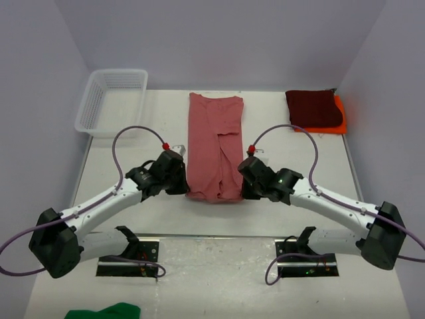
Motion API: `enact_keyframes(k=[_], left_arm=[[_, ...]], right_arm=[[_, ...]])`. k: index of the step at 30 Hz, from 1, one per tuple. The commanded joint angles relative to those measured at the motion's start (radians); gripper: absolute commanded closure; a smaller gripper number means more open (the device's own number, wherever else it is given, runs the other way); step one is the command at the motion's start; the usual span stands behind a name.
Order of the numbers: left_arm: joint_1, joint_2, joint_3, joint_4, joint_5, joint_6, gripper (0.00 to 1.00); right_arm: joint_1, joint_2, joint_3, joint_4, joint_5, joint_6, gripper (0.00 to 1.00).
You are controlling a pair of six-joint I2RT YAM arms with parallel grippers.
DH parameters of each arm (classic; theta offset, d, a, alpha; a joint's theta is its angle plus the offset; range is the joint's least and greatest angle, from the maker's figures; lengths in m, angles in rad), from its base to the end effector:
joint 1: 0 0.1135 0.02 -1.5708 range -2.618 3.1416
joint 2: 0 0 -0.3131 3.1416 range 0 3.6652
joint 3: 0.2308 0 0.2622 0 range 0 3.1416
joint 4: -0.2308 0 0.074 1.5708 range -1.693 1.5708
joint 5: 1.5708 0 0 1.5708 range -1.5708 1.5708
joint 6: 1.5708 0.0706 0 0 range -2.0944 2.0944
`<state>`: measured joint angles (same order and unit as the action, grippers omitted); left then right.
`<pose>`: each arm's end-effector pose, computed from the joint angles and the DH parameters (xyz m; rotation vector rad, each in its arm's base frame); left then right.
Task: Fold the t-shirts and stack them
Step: Fold the folded rectangular tshirt in 1/3 of the way
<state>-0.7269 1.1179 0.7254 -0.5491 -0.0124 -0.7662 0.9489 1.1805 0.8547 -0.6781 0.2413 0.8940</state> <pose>0.1701 -0.1501 0.2359 -0.0566 2.6140 -0.5659 0.1526 0.1840 0.2579 0.0203 2.5834 0.4097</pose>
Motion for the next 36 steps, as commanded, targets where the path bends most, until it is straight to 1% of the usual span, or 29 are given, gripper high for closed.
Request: enact_keyframes(k=[1, 2, 3, 5, 6, 8, 9, 14, 20, 21, 25, 28, 31, 36], left_arm=[[0.084, 0.078, 0.136, -0.002, -0.046, 0.103, 1.00], [0.107, 0.138, 0.169, -0.002, -0.066, 0.131, 1.00], [0.119, 0.167, 0.237, -0.012, -0.066, 0.143, 1.00], [0.142, 0.250, 0.322, -0.002, -0.070, 0.168, 1.00], [0.150, 0.276, 0.351, 0.001, -0.069, 0.176, 1.00], [0.161, 0.356, 0.400, 0.014, -0.086, 0.194, 1.00], [0.164, 0.381, 0.463, -0.007, -0.102, 0.203, 1.00], [0.219, 0.525, 0.615, -0.009, -0.100, 0.235, 1.00], [0.291, 0.624, 0.692, 0.018, -0.058, 0.260, 1.00], [0.297, 0.635, 0.700, 0.020, -0.055, 0.263, 1.00], [0.326, 0.709, 0.744, 0.018, -0.050, 0.284, 1.00], [0.342, 0.743, 0.758, 0.040, -0.035, 0.294, 1.00], [0.350, 0.795, 0.805, 0.051, -0.011, 0.312, 1.00], [0.356, 0.870, 0.873, 0.066, 0.008, 0.335, 1.00]], right_arm=[[-0.114, 0.054, 0.101, -0.009, 0.015, -0.147, 1.00], [-0.137, 0.076, 0.119, 0.003, 0.012, -0.173, 1.00], [-0.185, 0.100, 0.162, 0.006, 0.001, -0.199, 1.00], [-0.241, 0.178, 0.228, 0.026, -0.025, -0.262, 1.00], [-0.255, 0.206, 0.228, 0.028, -0.036, -0.279, 1.00], [-0.280, 0.275, 0.293, 0.040, -0.062, -0.326, 1.00], [-0.306, 0.301, 0.319, 0.043, -0.074, -0.339, 1.00], [-0.378, 0.465, 0.486, 0.051, -0.125, -0.411, 1.00], [-0.438, 0.576, 0.613, 0.042, -0.168, -0.461, 1.00], [-0.444, 0.614, 0.657, 0.028, -0.181, -0.474, 1.00], [-0.473, 0.689, 0.731, 0.011, -0.215, -0.501, 1.00], [-0.495, 0.746, 0.787, 0.000, -0.235, -0.515, 1.00], [-0.515, 0.800, 0.854, -0.029, -0.255, -0.526, 1.00], [-0.529, 0.857, 0.906, -0.032, -0.287, -0.527, 1.00]])
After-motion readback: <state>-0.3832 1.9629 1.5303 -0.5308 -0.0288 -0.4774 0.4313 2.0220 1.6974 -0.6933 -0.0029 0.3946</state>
